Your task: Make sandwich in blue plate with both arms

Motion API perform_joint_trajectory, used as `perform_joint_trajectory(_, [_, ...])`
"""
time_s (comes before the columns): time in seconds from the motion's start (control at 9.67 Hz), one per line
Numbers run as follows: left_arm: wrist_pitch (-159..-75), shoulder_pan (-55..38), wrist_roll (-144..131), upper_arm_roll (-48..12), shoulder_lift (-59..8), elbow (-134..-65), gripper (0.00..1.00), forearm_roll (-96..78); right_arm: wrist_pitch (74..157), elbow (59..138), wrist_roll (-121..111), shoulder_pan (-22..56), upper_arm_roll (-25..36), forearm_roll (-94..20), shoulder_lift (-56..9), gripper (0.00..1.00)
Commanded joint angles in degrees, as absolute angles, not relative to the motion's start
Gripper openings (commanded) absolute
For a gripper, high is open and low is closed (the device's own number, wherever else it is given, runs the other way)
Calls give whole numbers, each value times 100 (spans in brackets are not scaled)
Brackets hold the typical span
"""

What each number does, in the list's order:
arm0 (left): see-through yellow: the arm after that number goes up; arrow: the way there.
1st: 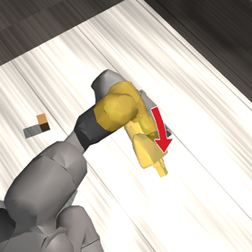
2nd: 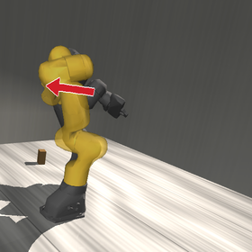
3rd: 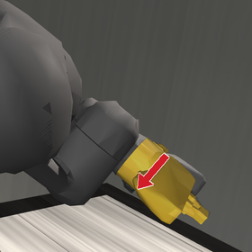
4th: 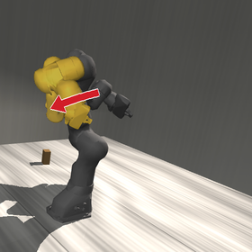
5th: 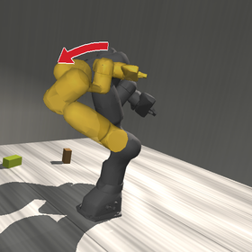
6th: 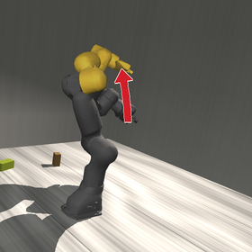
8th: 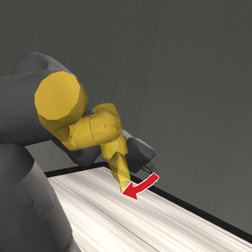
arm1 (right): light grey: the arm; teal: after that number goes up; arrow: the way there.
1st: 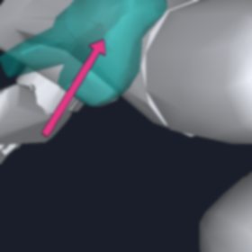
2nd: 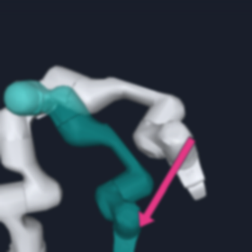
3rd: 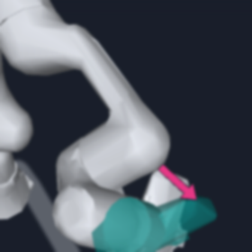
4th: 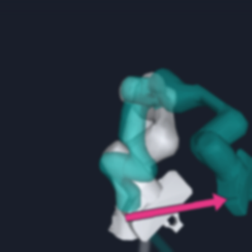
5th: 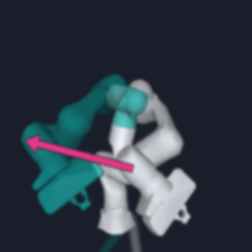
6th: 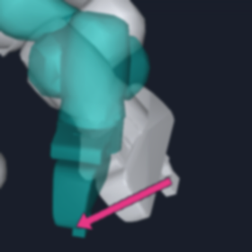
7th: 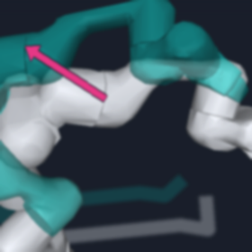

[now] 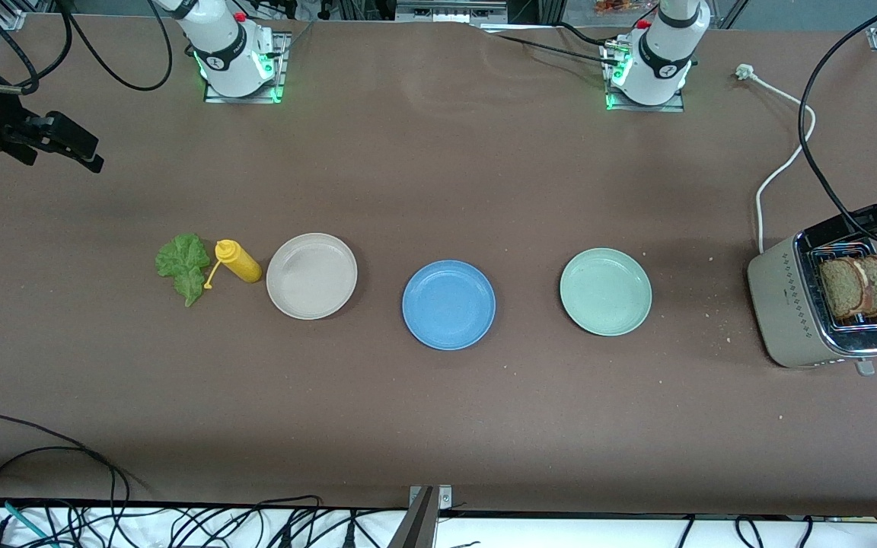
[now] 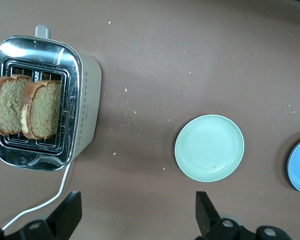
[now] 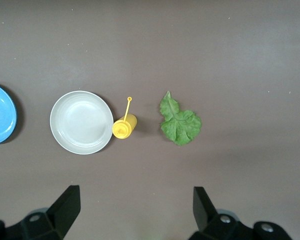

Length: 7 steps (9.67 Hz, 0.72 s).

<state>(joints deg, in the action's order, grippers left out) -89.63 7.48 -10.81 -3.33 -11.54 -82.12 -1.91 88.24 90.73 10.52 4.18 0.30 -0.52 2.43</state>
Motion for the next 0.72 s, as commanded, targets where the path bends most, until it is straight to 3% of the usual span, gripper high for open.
perform_joint_trajectory(0.0, [-8851, 774, -976, -387, -1072, -8174, 100, -61, 8771, 9105, 1098, 422, 35, -141, 343, 100])
perform_joint_trajectory(0.62, [-8798, 773, -993, -396, -1072, -8165, 100, -105, 8771, 9105, 1099, 431, 9, -123, 343, 100])
